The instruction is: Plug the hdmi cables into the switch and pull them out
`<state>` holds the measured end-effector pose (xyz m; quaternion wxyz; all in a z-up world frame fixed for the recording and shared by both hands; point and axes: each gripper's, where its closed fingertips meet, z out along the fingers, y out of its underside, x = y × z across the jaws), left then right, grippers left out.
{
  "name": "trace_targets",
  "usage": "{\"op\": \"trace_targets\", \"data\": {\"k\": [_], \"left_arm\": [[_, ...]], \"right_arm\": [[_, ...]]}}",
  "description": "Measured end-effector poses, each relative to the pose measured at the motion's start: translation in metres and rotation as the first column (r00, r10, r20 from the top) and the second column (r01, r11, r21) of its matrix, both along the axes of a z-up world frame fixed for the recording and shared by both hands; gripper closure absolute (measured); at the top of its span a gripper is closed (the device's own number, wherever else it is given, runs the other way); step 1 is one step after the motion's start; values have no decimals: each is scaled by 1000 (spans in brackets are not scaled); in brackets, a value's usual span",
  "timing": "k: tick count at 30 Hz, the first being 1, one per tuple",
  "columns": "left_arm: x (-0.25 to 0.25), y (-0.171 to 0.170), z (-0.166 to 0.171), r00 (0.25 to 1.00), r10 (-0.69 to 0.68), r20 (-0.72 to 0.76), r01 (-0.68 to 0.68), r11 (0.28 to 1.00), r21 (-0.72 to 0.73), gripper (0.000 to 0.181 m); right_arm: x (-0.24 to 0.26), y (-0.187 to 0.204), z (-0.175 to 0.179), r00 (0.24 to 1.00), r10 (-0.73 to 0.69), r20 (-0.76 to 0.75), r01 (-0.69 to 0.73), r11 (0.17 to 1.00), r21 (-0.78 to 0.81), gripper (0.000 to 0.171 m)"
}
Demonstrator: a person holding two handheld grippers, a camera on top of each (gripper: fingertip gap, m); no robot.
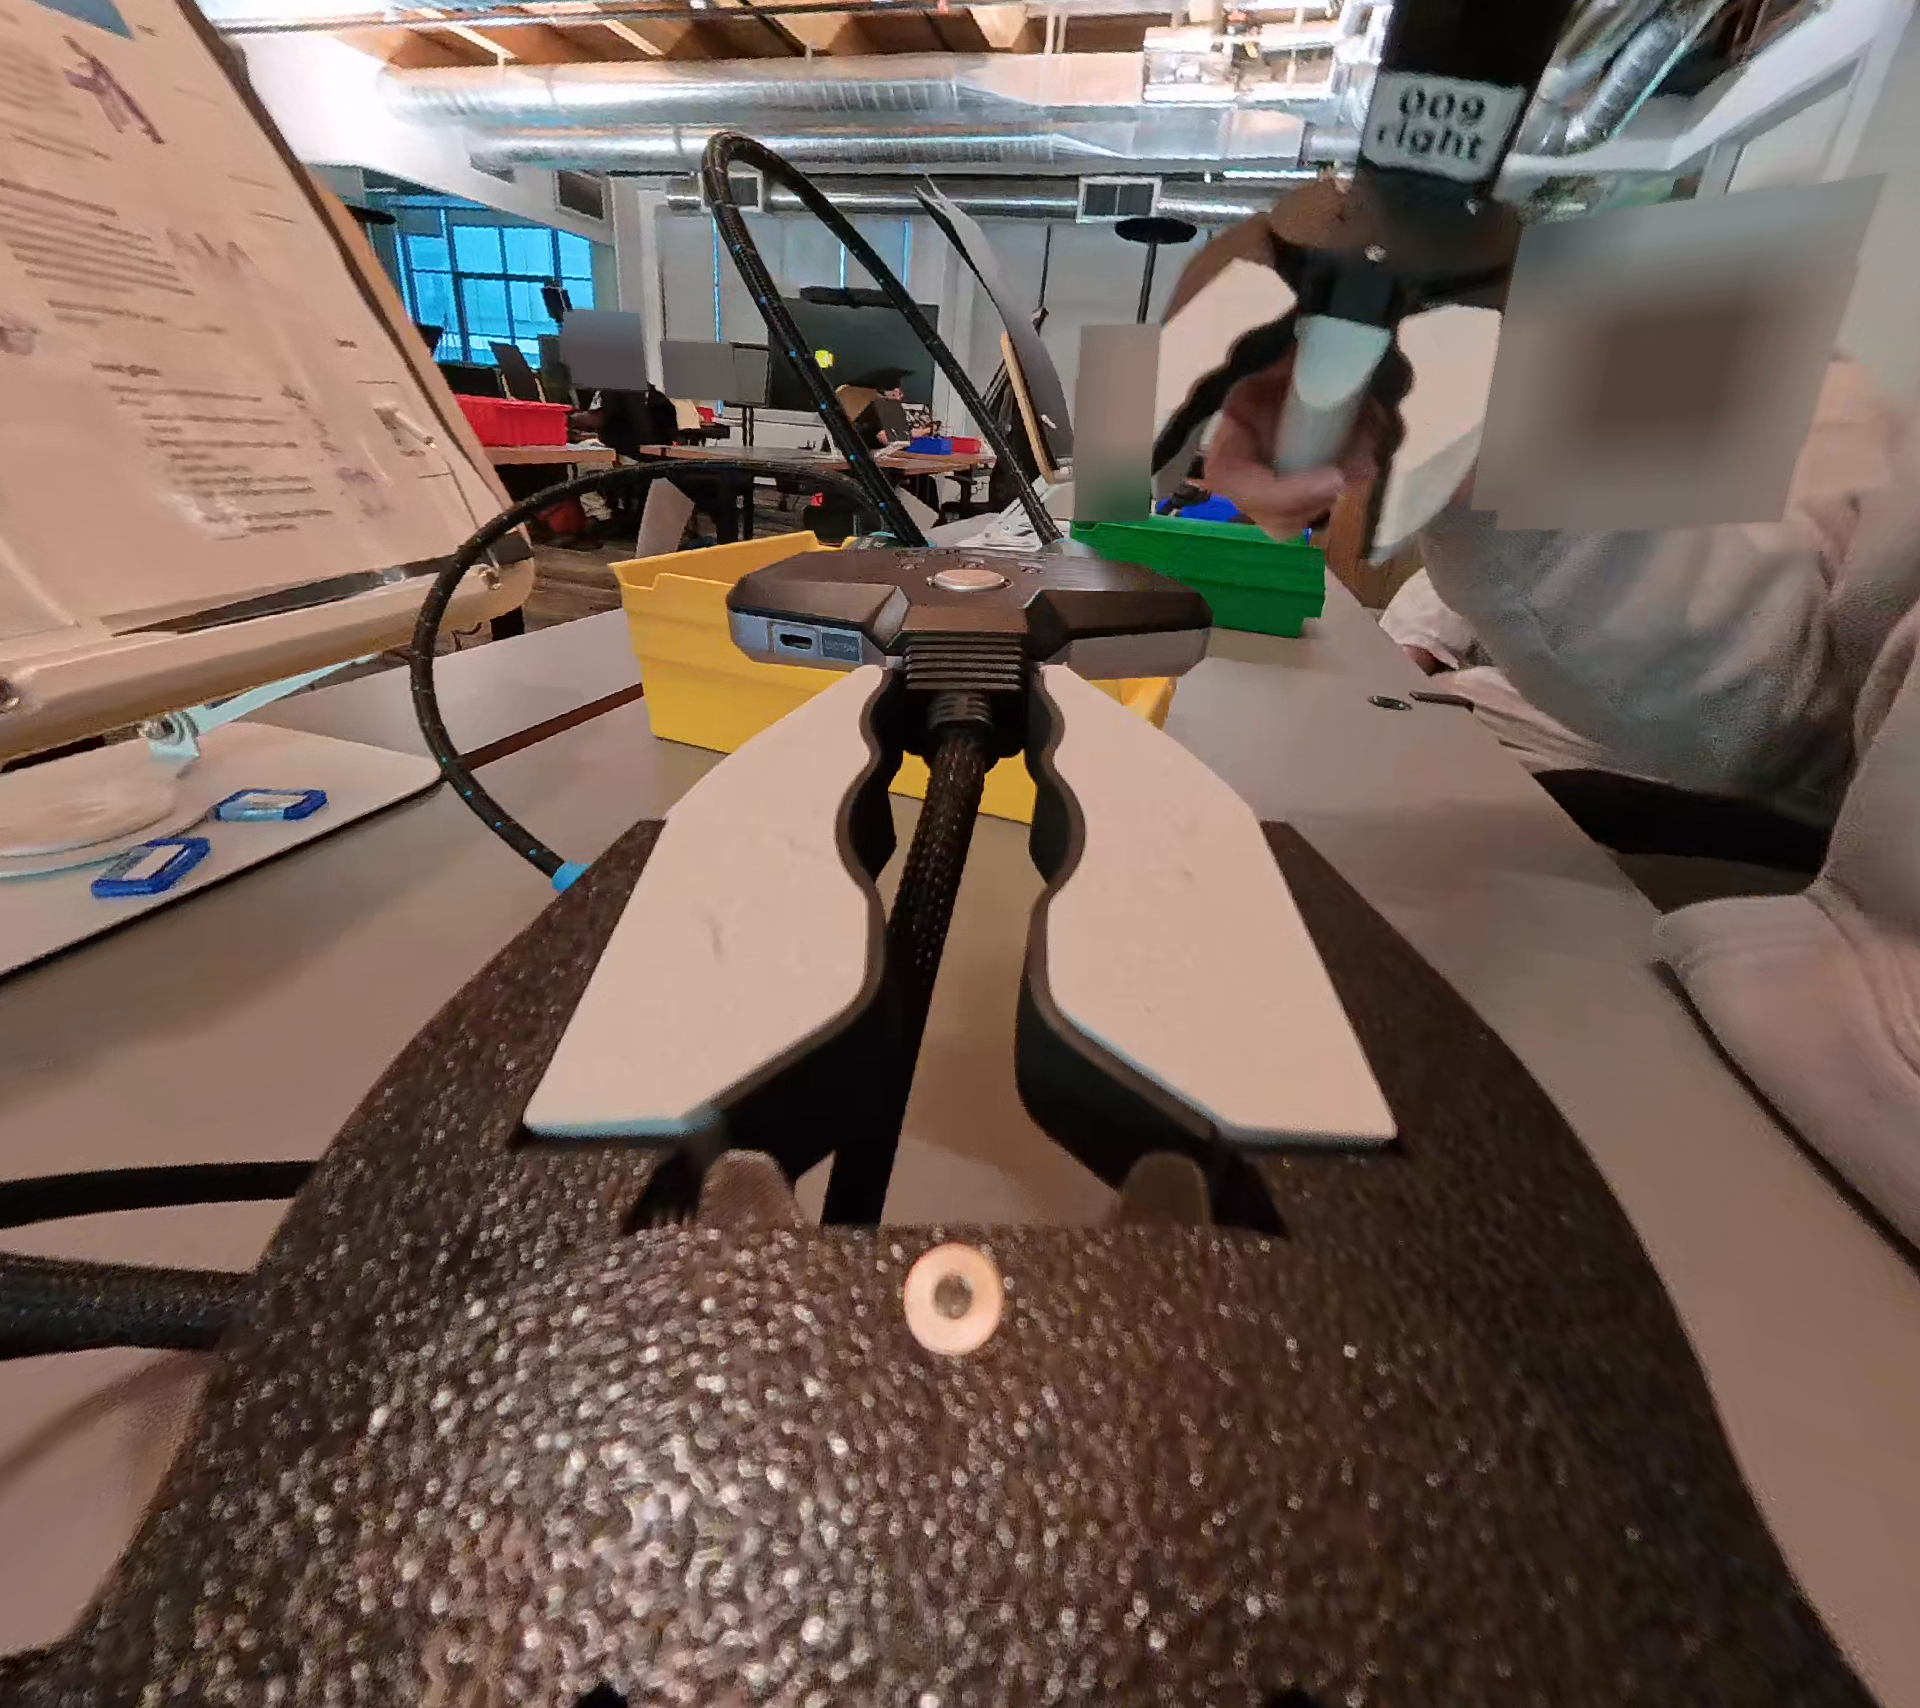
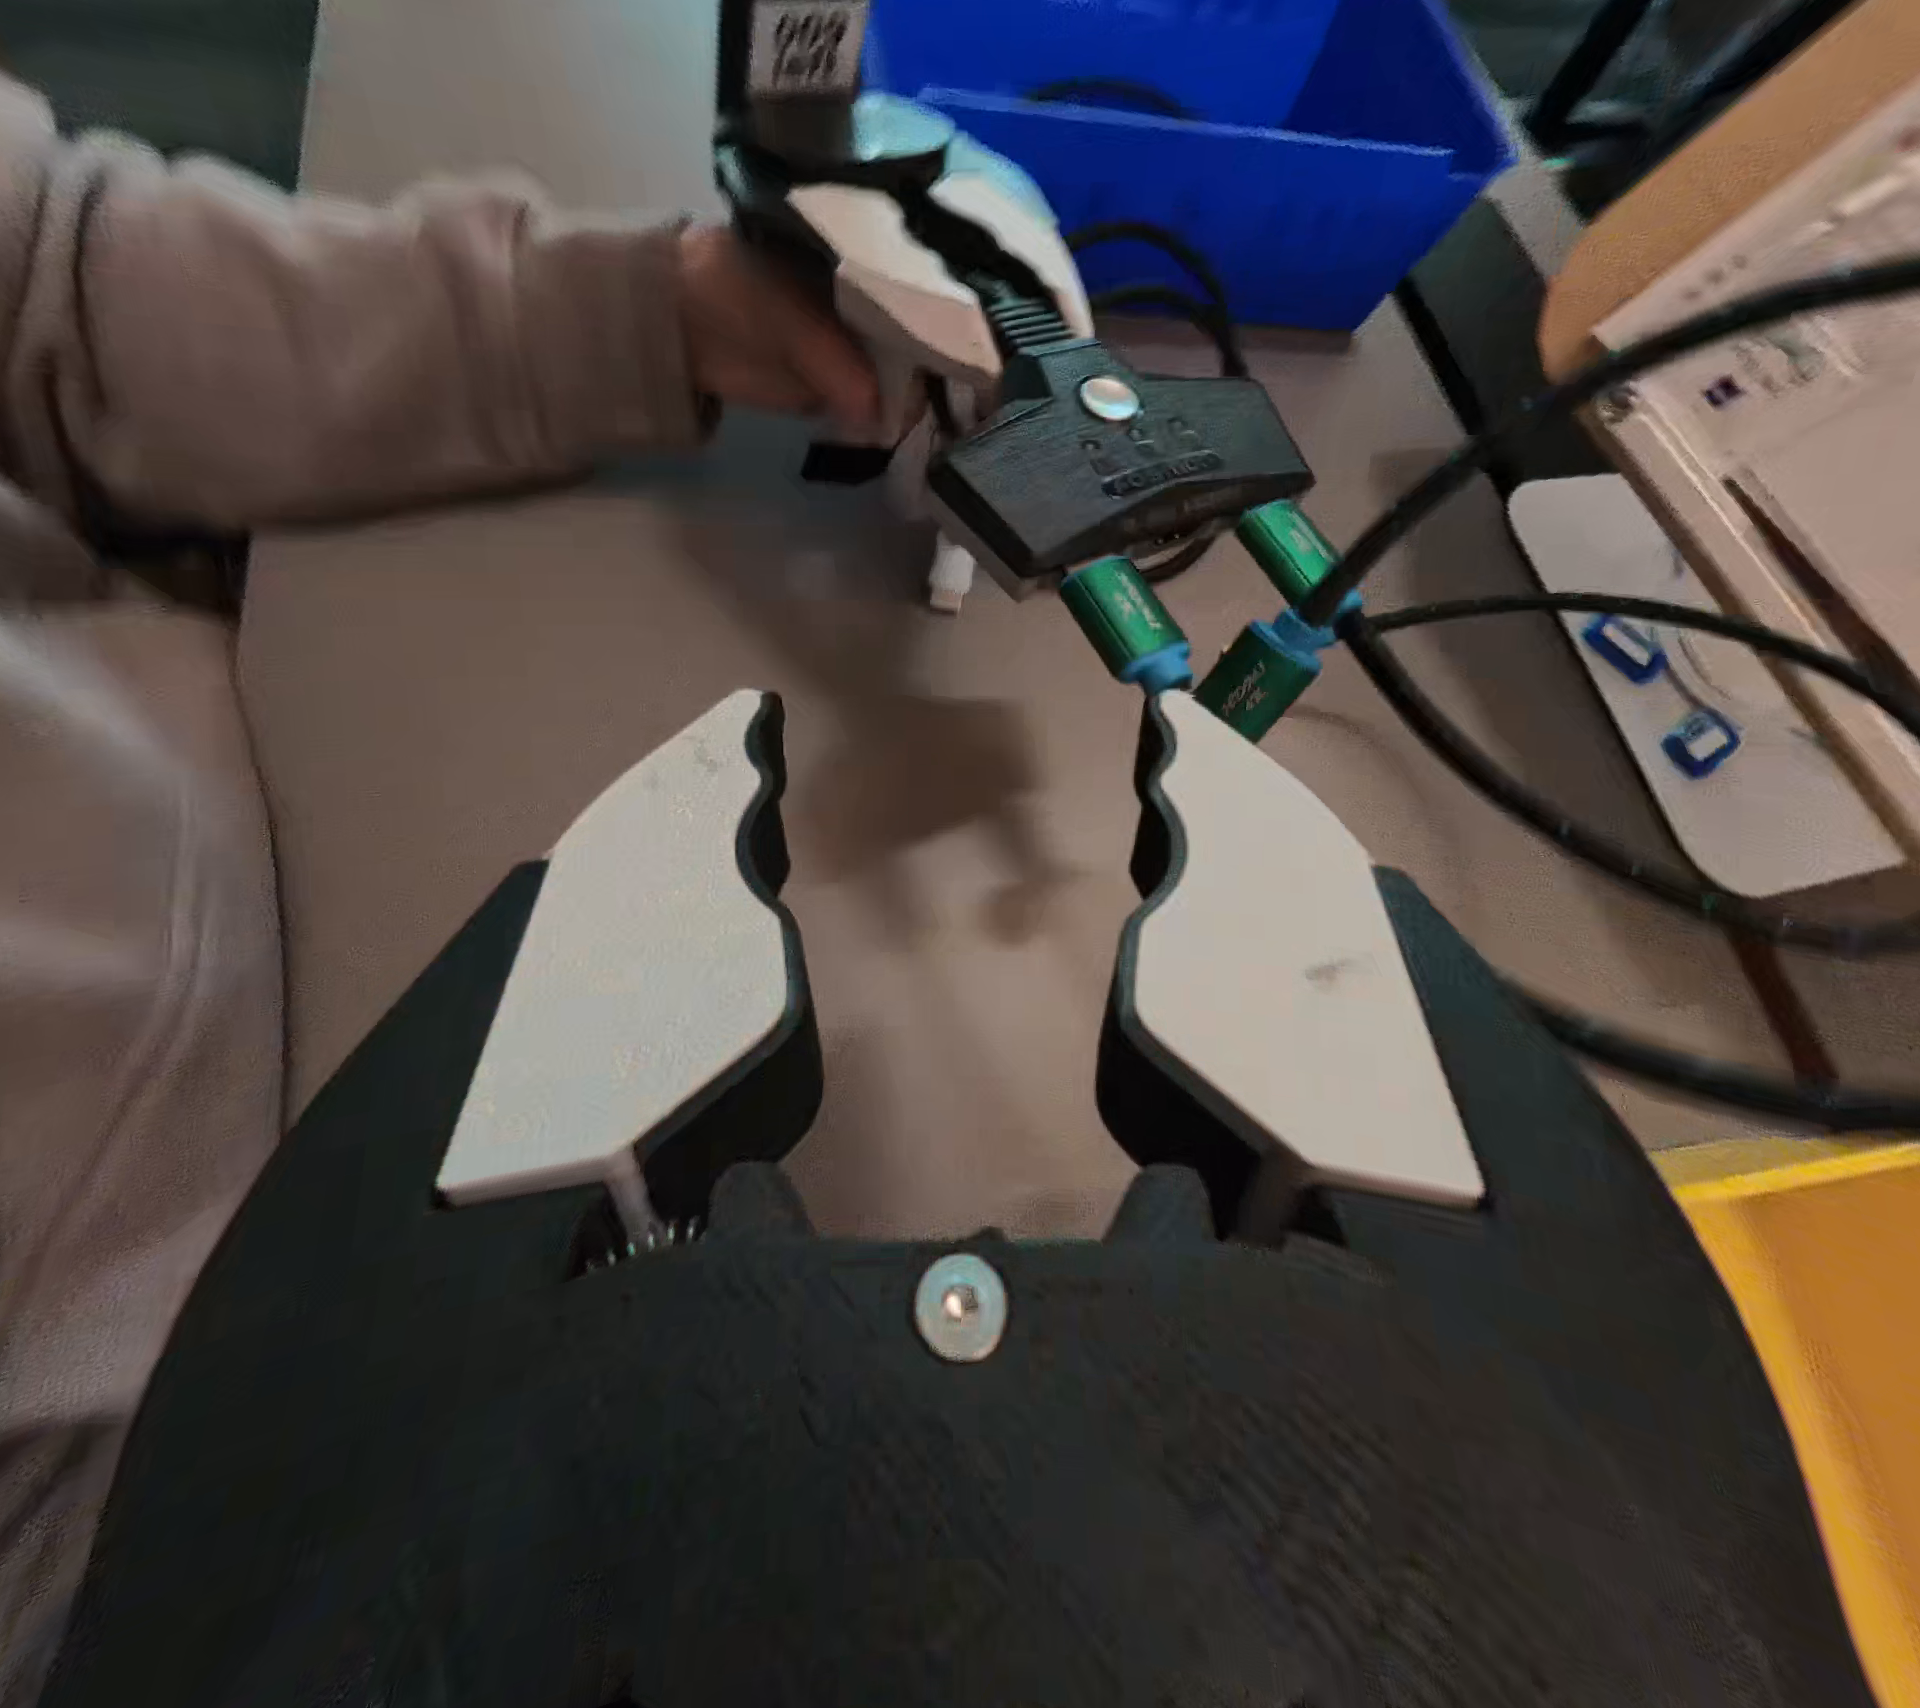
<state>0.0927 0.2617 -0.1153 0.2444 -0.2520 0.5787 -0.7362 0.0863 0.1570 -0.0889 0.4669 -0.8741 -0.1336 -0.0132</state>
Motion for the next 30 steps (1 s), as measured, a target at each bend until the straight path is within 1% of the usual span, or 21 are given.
{"op": "trace_targets", "data": {"k": [2,3,5,7,9,12,15,17,19,25,30], "left_arm": [[-1,-6,-1,1000,-14,12,14,1000,16,159],[-2,-9,-1,999,-26,20,25,999,20,159],[-6,-14,-1,998,-50,43,49,998,32,159],[-9,-18,-2,996,-68,54,66,997,49,159],[-10,-19,-4,997,-60,54,57,996,62,159],[-10,-18,-7,997,-64,48,62,997,55,159],[-11,-18,-6,995,-82,56,80,996,36,159],[-10,-19,-7,995,-87,58,85,996,35,159],[-11,-21,-8,994,-98,56,95,995,42,159],[-13,-23,-9,992,-110,58,107,993,55,159],[-13,-23,-13,992,-112,51,109,992,67,159]], "right_arm": [[4,5,-3,996,54,78,-48,996,-73,117],[7,10,-4,994,67,81,-60,995,-83,120],[7,19,-8,994,105,15,-103,989,-102,126],[7,25,-14,990,136,-36,-140,982,-127,136],[3,24,-22,980,186,-62,-194,968,-158,139],[3,24,-26,978,184,-99,-198,967,-163,145],[3,24,-24,975,183,-126,-200,970,-139,146],[7,22,-27,980,178,-83,-189,970,-150,149],[9,17,-33,982,180,-61,-188,962,-196,148],[5,17,-34,976,161,-146,-193,952,-239,150],[2,19,-40,972,179,-152,-215,937,-273,151]]}}
